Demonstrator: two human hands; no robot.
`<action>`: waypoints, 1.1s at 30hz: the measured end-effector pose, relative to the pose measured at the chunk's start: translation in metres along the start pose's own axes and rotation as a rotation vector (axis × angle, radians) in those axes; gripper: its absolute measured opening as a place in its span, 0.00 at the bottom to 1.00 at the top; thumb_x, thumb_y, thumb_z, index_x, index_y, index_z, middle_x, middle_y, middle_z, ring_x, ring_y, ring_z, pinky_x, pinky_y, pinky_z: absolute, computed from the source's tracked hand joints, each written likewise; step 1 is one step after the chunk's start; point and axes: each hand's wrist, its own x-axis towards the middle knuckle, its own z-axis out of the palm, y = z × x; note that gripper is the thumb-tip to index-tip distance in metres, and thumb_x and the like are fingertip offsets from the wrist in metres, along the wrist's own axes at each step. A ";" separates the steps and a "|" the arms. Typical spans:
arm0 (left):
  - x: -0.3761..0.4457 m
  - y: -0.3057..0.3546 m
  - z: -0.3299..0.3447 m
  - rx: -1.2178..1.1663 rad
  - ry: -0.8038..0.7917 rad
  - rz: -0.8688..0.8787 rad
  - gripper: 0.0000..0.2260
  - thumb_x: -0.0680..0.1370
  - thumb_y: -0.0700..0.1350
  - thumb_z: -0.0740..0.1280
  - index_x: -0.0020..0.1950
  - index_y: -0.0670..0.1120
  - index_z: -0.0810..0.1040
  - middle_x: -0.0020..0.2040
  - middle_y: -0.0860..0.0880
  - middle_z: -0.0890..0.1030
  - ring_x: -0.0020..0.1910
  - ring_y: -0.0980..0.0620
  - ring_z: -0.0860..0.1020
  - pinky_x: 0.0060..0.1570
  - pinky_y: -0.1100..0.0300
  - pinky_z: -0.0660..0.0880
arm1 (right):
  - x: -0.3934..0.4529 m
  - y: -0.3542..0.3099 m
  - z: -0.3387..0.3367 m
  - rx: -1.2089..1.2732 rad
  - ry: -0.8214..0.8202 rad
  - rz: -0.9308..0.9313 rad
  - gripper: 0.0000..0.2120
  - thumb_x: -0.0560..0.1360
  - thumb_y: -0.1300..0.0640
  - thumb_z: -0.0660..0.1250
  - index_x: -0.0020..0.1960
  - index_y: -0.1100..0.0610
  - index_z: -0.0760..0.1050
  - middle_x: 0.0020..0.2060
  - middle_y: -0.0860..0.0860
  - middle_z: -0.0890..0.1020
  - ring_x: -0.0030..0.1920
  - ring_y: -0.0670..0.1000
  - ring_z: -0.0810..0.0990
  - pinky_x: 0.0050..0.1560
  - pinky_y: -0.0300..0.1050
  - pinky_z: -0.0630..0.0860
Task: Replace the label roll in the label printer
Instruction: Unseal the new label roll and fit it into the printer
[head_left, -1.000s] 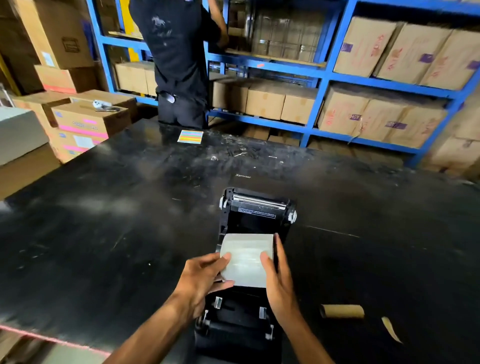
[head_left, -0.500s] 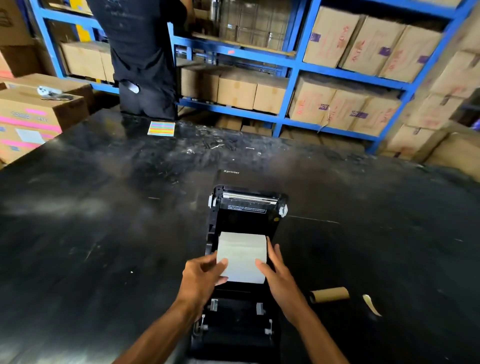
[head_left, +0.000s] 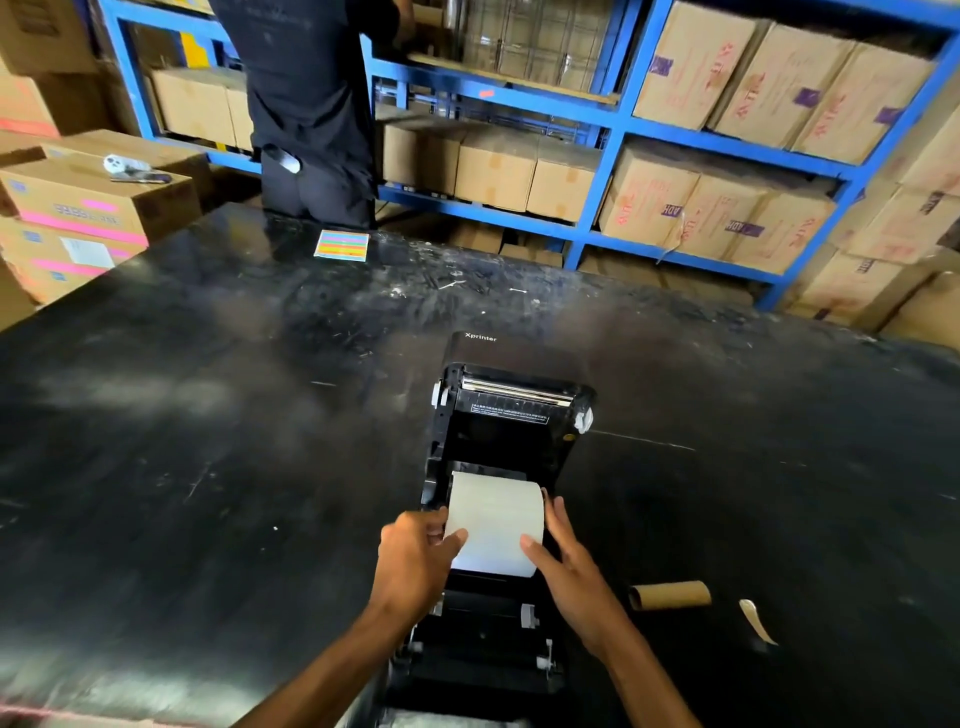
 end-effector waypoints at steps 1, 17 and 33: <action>-0.001 0.000 0.000 0.013 0.002 0.009 0.06 0.75 0.39 0.70 0.44 0.36 0.83 0.40 0.58 0.78 0.22 0.68 0.72 0.27 0.75 0.67 | -0.001 0.001 0.000 -0.008 -0.001 0.000 0.30 0.78 0.47 0.61 0.73 0.36 0.48 0.76 0.36 0.43 0.76 0.45 0.48 0.74 0.51 0.54; -0.003 -0.014 -0.014 0.249 -0.035 -0.007 0.09 0.71 0.49 0.74 0.33 0.48 0.81 0.35 0.50 0.84 0.36 0.54 0.81 0.38 0.60 0.76 | -0.017 0.013 0.017 -0.224 0.448 -0.040 0.07 0.70 0.50 0.72 0.39 0.54 0.80 0.68 0.50 0.72 0.69 0.53 0.66 0.70 0.56 0.61; -0.006 -0.021 -0.012 0.183 -0.094 0.017 0.10 0.73 0.47 0.72 0.32 0.49 0.79 0.33 0.52 0.81 0.33 0.59 0.78 0.30 0.73 0.71 | -0.028 0.018 0.038 -0.154 0.577 0.009 0.09 0.69 0.47 0.72 0.39 0.53 0.78 0.59 0.49 0.75 0.64 0.50 0.69 0.67 0.54 0.63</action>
